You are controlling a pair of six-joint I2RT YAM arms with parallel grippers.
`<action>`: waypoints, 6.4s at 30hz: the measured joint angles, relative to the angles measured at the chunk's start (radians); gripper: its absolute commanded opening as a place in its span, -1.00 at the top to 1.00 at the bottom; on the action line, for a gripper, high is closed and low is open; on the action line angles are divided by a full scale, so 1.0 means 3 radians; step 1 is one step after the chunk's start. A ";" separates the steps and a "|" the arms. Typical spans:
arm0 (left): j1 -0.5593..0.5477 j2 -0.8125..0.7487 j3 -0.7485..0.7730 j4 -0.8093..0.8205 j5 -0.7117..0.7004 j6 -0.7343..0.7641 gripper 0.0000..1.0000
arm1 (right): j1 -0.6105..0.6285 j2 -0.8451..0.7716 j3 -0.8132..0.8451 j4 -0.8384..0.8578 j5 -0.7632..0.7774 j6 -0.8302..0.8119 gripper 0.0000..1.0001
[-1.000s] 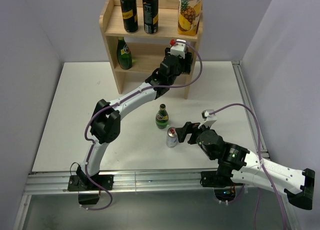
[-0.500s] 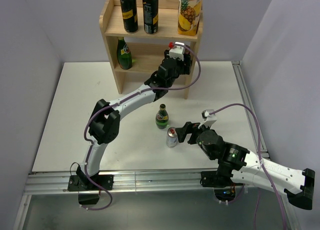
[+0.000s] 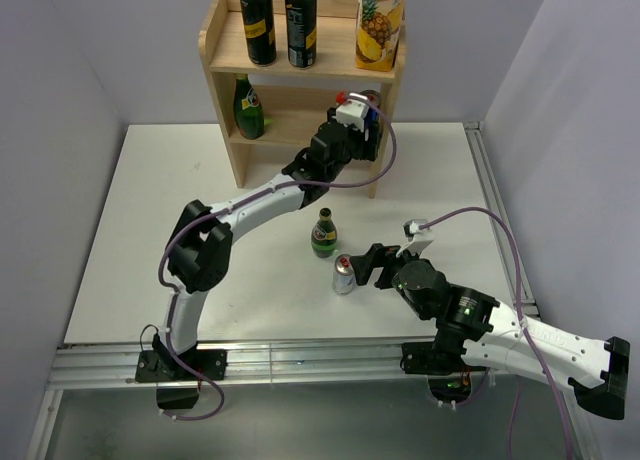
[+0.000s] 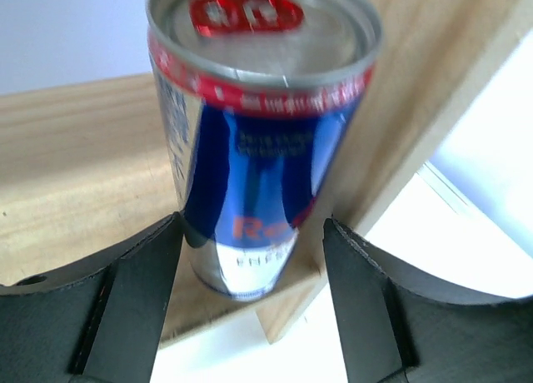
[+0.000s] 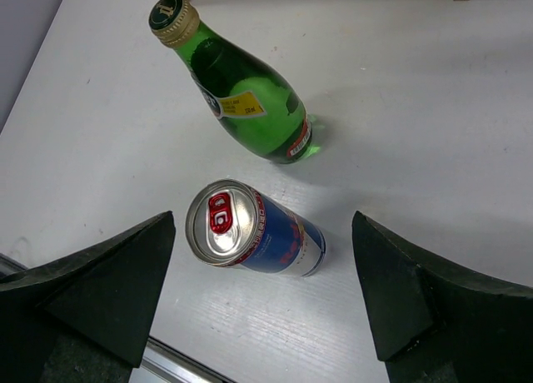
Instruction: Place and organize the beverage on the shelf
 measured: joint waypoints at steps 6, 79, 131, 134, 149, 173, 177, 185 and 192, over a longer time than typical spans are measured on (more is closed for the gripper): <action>-0.0004 -0.0137 -0.0153 -0.0024 0.0089 -0.0001 -0.49 | 0.0000 0.0004 0.0000 0.0000 -0.0005 0.0013 -0.86; -0.2029 -0.1484 -0.4115 0.1840 -0.1575 -0.0613 -0.47 | 0.0000 -0.0300 0.0401 -0.0598 0.0464 -0.0149 -0.89; -0.1205 -0.2090 -0.2207 -0.0015 -0.1494 -0.0050 0.99 | -0.0028 -0.0102 0.0270 -0.0212 0.0361 -0.0210 -0.89; -0.0891 -0.2010 -0.1714 -0.0224 -0.1334 0.0120 0.99 | -0.0032 -0.0100 0.0270 -0.0178 0.0354 -0.0229 -0.89; -0.0048 -0.0786 0.0395 -0.0874 -0.0568 0.0444 0.99 | -0.0038 -0.0317 0.0268 -0.0233 0.0379 -0.0224 -0.89; 0.0023 -0.0675 -0.0427 -0.0361 -0.0490 0.0275 0.99 | -0.0045 -0.0437 0.0158 -0.0390 0.0437 -0.0161 -0.89; 0.0023 -0.0675 -0.0427 -0.0252 -0.0512 0.0275 0.99 | -0.0051 -0.0436 0.0145 -0.0389 0.0439 -0.0161 -0.89; 0.0024 -0.0623 -0.0403 -0.0083 -0.0580 0.0282 0.99 | -0.0053 -0.0431 0.0118 -0.0389 0.0437 -0.0163 -0.89; 0.0039 -0.0313 -0.0188 -0.0005 -0.0618 0.0282 0.99 | -0.0058 -0.0413 0.0118 -0.0388 0.0437 -0.0163 -0.89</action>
